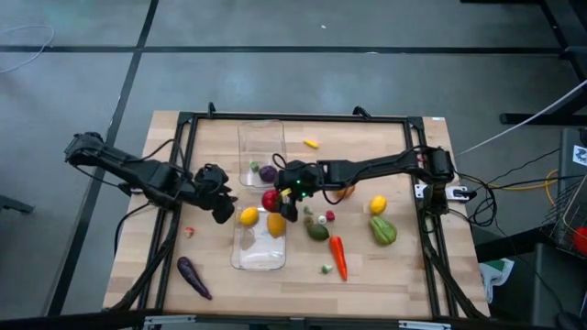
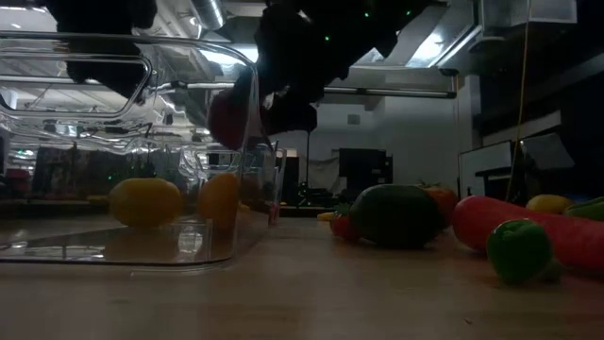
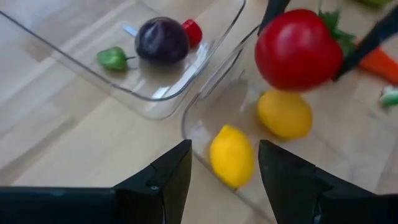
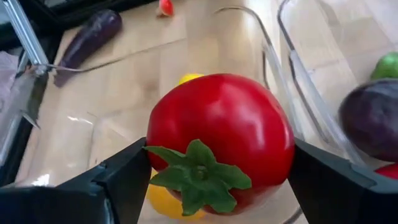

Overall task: Sort produce into baskets
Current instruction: Put the red tomato into the bottom transparent bin

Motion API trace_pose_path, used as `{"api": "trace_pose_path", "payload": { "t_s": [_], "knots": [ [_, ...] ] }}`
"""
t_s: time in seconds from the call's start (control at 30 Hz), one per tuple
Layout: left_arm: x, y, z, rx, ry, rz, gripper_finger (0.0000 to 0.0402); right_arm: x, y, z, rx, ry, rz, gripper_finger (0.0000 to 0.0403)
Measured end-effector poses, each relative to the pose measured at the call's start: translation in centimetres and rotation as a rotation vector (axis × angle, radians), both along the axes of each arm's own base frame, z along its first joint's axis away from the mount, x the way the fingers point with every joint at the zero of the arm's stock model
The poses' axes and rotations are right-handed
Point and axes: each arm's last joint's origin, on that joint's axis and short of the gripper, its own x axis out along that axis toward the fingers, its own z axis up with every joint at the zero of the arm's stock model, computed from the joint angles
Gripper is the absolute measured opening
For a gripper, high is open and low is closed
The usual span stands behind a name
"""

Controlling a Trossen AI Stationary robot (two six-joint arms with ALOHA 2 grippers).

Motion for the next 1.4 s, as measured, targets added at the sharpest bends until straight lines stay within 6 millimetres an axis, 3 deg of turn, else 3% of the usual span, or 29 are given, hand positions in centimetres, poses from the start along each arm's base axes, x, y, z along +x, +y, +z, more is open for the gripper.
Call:
{"api": "trace_pose_path", "payload": {
  "t_s": [0.37, 0.53, 0.67, 1.0, 1.4],
  "knots": [
    [2.0, -0.5, -3.0, -0.037, -0.226, 0.041, 0.0180, 0.1, 0.6, 0.2, -0.005, -0.017, -0.038, 0.0326],
    [2.8, -0.8, -3.9, -0.034, -0.225, 0.040, 0.0180, 0.1, 2.0, 0.2, -0.016, -0.022, -0.016, 0.0326],
    [3.3, -1.0, -4.5, -0.030, -0.208, 0.041, 0.0180, 0.5, 3.0, -0.9, -0.017, -0.017, 0.004, 0.0326],
    [3.7, -1.3, -4.9, -0.047, -0.201, 0.034, 0.0180, 1.5, 2.8, -3.4, -0.034, -0.003, -0.015, 0.0326],
    [3.8, -1.3, -4.7, -0.059, -0.224, 0.041, 0.0180, 1.6, 2.8, -3.1, -0.047, -0.026, -0.032, 0.0326]
  ]
}}
